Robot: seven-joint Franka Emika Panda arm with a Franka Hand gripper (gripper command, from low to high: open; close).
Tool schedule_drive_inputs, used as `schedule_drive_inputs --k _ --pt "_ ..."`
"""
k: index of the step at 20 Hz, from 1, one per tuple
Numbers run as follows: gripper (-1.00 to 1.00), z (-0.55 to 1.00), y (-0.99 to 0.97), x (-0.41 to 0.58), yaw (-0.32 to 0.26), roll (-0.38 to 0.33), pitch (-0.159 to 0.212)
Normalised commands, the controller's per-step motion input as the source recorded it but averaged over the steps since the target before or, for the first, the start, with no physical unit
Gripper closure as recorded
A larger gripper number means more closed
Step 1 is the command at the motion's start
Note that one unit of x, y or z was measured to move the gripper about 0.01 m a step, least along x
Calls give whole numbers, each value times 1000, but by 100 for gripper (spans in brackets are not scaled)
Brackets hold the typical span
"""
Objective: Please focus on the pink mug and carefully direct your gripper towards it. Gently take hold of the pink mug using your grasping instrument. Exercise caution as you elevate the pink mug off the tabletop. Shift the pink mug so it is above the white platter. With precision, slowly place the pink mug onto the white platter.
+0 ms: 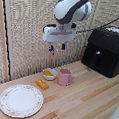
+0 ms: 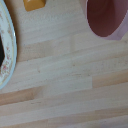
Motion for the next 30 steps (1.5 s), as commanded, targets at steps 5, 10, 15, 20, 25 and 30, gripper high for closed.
schedule_drive_inputs --k 5,10,15,20,25,30 --pt "-100 -59 -741 41 0 116 3" --pt "-100 -86 -789 109 0 118 16" --pt "-100 -194 -622 34 5 83 34" --pt "-100 -406 -427 0 5 63 57" --pt "-100 -492 -190 -13 6 39 98" --pt "-100 -487 0 -36 53 7 85"
